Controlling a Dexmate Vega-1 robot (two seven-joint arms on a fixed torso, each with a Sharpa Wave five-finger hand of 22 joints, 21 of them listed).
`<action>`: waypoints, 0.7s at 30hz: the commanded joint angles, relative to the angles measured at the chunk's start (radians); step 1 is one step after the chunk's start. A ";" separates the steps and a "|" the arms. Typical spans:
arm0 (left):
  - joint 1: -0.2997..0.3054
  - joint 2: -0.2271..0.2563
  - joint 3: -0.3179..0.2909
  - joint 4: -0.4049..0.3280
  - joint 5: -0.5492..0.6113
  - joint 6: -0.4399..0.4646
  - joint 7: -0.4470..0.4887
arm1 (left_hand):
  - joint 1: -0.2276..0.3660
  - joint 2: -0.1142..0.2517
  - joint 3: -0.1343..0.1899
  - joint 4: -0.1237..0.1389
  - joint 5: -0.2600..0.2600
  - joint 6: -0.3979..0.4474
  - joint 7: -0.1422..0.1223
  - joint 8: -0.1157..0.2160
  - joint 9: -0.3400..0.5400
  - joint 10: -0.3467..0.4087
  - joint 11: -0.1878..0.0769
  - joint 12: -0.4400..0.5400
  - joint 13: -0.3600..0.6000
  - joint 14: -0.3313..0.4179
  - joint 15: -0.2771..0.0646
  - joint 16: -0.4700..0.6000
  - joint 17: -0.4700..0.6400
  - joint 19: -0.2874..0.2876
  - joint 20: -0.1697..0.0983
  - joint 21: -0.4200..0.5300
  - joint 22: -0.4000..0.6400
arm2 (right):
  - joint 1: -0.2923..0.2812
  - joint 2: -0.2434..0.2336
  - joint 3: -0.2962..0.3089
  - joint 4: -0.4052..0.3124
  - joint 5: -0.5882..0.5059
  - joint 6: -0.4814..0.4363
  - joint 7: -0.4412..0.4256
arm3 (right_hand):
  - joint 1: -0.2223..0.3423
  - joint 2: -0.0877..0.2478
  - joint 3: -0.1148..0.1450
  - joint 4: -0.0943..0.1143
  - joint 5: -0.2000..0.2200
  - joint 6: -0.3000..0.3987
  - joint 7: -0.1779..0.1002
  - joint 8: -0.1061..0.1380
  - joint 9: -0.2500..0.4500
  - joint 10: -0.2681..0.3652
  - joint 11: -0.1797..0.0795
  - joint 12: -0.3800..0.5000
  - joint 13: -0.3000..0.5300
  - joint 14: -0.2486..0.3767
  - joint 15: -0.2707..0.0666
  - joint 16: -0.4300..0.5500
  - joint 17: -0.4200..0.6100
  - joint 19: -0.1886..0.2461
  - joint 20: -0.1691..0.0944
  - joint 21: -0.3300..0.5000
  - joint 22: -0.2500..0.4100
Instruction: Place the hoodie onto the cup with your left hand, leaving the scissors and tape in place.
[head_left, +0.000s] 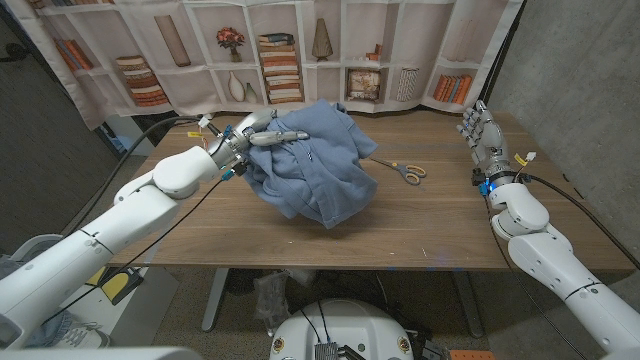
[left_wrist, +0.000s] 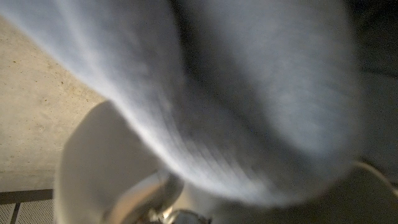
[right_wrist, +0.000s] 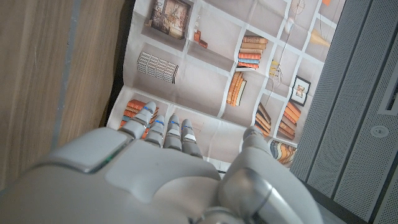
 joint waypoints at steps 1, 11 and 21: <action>0.036 0.012 -0.019 -0.021 -0.004 -0.006 0.017 | -0.016 -0.003 -0.016 -0.003 0.004 -0.093 -0.037 -0.047 -0.010 -0.055 0.011 -0.011 -0.012 -0.066 0.021 -0.004 -0.027 -0.037 0.021 -0.037 0.004 | 0.000 0.003 -0.003 0.006 -0.002 0.003 0.005 | -0.001 0.007 -0.001 0.001 0.002 -0.004 -0.001 0.000 0.003 0.000 0.001 -0.001 0.005 0.000 0.006 -0.001 0.006 0.006 0.001 0.000 0.006; 0.075 0.027 -0.042 -0.036 -0.008 -0.028 0.022 | -0.045 -0.003 -0.046 -0.006 0.012 -0.261 -0.066 -0.133 -0.028 -0.166 0.026 -0.013 -0.045 -0.186 0.042 -0.005 -0.086 -0.108 0.065 -0.110 0.005 | -0.006 -0.001 -0.001 -0.005 -0.005 0.001 0.003 | 0.000 0.007 -0.001 0.001 0.002 -0.004 -0.003 0.001 0.003 -0.001 0.000 -0.001 0.005 0.000 0.005 -0.001 0.006 0.007 0.002 0.000 0.006; 0.082 0.032 -0.047 -0.037 -0.011 -0.044 0.006 | -0.090 -0.022 -0.099 -0.007 0.022 -0.410 -0.052 -0.217 -0.046 -0.269 0.056 -0.014 -0.095 -0.292 0.071 -0.006 -0.149 -0.168 0.101 -0.179 0.005 | -0.015 0.001 0.003 -0.007 -0.002 0.004 0.003 | 0.000 0.006 -0.002 0.000 0.001 -0.004 -0.004 0.000 0.003 -0.001 0.005 -0.001 0.005 0.000 0.006 -0.001 0.006 0.008 0.006 0.000 0.006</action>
